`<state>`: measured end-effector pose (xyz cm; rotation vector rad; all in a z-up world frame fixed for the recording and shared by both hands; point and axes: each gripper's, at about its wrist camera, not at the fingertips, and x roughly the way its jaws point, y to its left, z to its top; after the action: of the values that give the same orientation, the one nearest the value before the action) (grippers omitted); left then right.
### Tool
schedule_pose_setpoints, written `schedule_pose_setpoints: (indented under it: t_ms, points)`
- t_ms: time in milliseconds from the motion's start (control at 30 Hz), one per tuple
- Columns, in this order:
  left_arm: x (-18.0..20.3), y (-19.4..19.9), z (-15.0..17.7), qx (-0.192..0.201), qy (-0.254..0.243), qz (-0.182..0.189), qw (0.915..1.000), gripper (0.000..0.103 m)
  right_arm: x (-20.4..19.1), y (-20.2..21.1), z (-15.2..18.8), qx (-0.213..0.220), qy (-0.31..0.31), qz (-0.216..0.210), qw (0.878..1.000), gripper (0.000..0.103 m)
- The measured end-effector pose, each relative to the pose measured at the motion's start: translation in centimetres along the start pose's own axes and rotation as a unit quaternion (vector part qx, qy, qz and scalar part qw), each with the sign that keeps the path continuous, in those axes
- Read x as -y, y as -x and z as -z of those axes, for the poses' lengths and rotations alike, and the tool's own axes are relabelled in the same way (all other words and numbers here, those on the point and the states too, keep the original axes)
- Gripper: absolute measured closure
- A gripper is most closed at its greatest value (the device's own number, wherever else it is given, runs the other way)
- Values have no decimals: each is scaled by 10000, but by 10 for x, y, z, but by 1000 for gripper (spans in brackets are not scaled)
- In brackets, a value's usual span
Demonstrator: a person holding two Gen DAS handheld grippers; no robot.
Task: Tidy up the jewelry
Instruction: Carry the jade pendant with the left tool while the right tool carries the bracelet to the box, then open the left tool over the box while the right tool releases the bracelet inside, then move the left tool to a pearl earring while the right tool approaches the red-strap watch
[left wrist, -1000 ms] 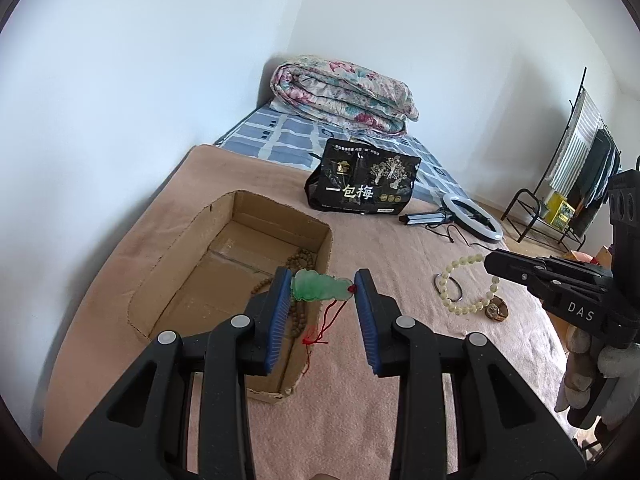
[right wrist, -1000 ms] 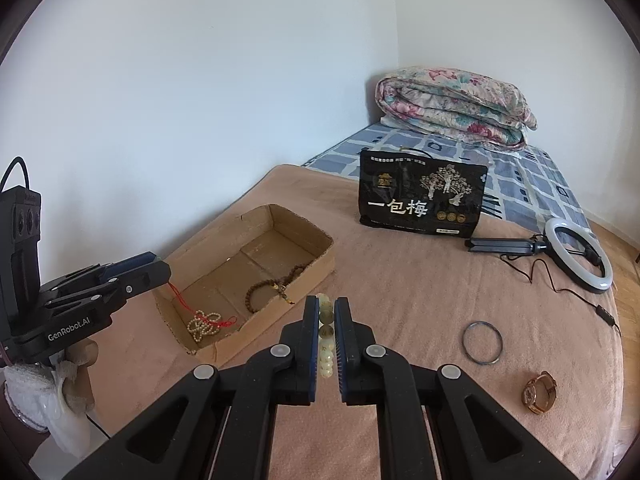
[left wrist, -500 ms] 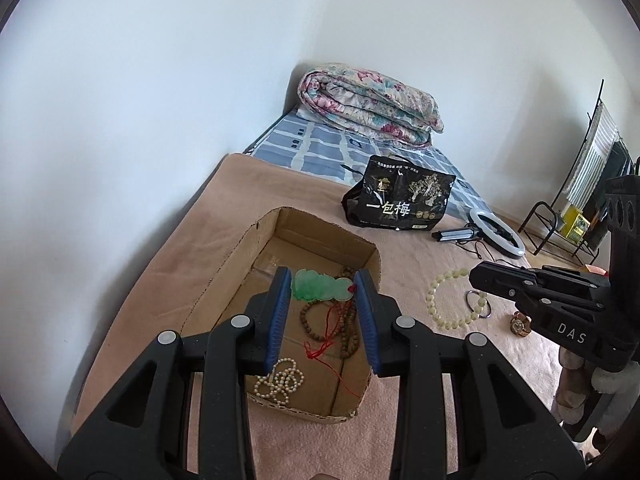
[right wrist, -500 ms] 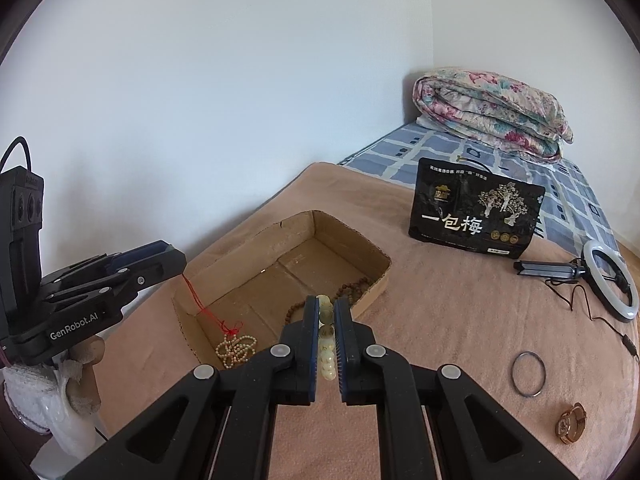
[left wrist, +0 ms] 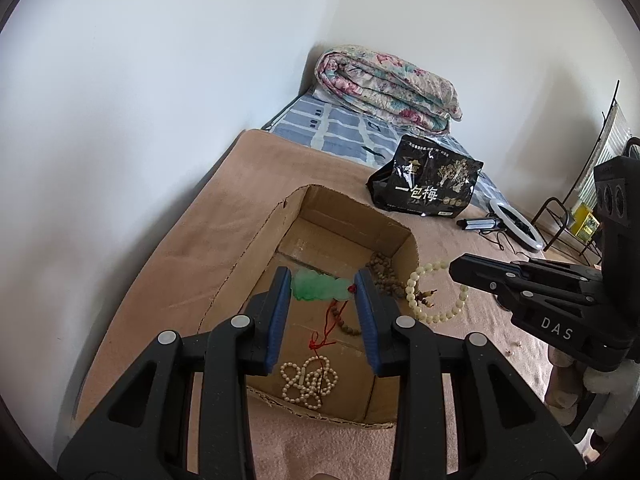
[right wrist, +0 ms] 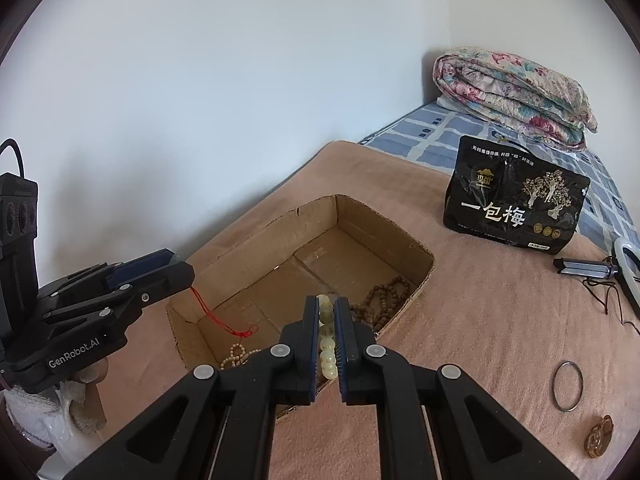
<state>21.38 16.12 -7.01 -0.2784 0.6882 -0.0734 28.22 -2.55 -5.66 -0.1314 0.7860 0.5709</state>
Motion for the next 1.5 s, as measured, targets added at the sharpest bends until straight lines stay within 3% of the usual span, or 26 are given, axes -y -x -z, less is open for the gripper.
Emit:
schedule_pose_setpoints:
  t_ms: [633,667,733,800,900,933,1133,1500]
  points:
    - [-8,-30,30,-462,-102,-139,9988,70,12,-44,2,-318,-273,-27,9991,96]
    - [-7,-31,30,-471,-123,-158,9987,70,13,-44,1,-314,-277,-22,9991,93]
    - [-6,-31,30,-474,-128,-178,9986,70,12,-42,1,-239,-270,32,9993,69]
    - [-6,-33,31,-534,-130,-189,9983,69,11,-38,0,-171,-270,84,9995,54]
    - [-5,-34,32,-556,-124,-247,9981,48,11,-34,-2,-61,-288,181,9994,22]
    - [-5,-33,33,-551,-103,-263,9981,45,10,-32,-2,-13,-284,181,9994,17]
    - [-7,-34,36,-637,-1,-282,9976,45,6,-27,-3,-11,-178,238,9996,7]
    - [-1,-26,39,-560,-34,-263,9981,45,8,-5,1,112,-106,356,9992,3]
